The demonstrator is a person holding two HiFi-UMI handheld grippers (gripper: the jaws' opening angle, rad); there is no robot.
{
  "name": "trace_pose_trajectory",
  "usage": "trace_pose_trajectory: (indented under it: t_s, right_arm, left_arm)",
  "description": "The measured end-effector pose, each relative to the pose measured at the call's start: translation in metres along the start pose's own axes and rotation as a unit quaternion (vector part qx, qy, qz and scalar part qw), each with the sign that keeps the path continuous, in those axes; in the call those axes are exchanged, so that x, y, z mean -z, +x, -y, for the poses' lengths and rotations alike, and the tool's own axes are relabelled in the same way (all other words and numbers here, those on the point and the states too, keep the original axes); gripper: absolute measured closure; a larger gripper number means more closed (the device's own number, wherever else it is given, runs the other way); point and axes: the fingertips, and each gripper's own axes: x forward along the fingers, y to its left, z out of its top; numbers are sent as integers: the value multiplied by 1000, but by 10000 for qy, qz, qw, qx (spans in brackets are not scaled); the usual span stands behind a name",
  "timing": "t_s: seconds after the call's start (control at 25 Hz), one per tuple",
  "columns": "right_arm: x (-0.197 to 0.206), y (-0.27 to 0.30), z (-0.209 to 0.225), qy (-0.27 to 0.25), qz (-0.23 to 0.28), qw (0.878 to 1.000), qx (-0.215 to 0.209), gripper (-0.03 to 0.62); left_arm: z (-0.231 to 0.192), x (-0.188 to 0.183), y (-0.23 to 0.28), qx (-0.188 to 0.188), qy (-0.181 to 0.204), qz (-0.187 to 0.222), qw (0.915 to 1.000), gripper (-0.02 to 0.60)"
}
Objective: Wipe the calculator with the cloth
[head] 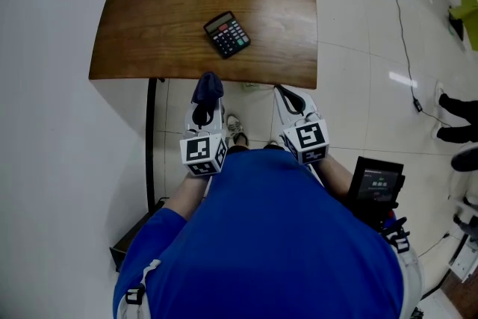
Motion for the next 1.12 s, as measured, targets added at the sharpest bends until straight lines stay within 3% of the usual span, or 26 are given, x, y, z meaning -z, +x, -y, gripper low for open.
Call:
trace_pose_trajectory:
  t_s: [0.28, 0.52, 0.76, 1.12]
  right_arm:
    - [8, 5, 25, 71, -154, 9995, 258, 591]
    - [16, -16, 16, 67, -134, 9987, 489, 591]
    - [32, 6, 28, 105, -455, 9982, 371, 591]
    - [49, 21, 13, -145, -819, 9965, 60, 591]
  left_arm:
    - [18, 0, 16, 276, 139, -3, 9995, 515]
    - [28, 11, -1, 475, 174, -118, 9987, 515]
    - [19, 28, 20, 394, 51, -465, 9981, 515]
    - [9, 23, -7, 103, 193, -368, 9991, 515]
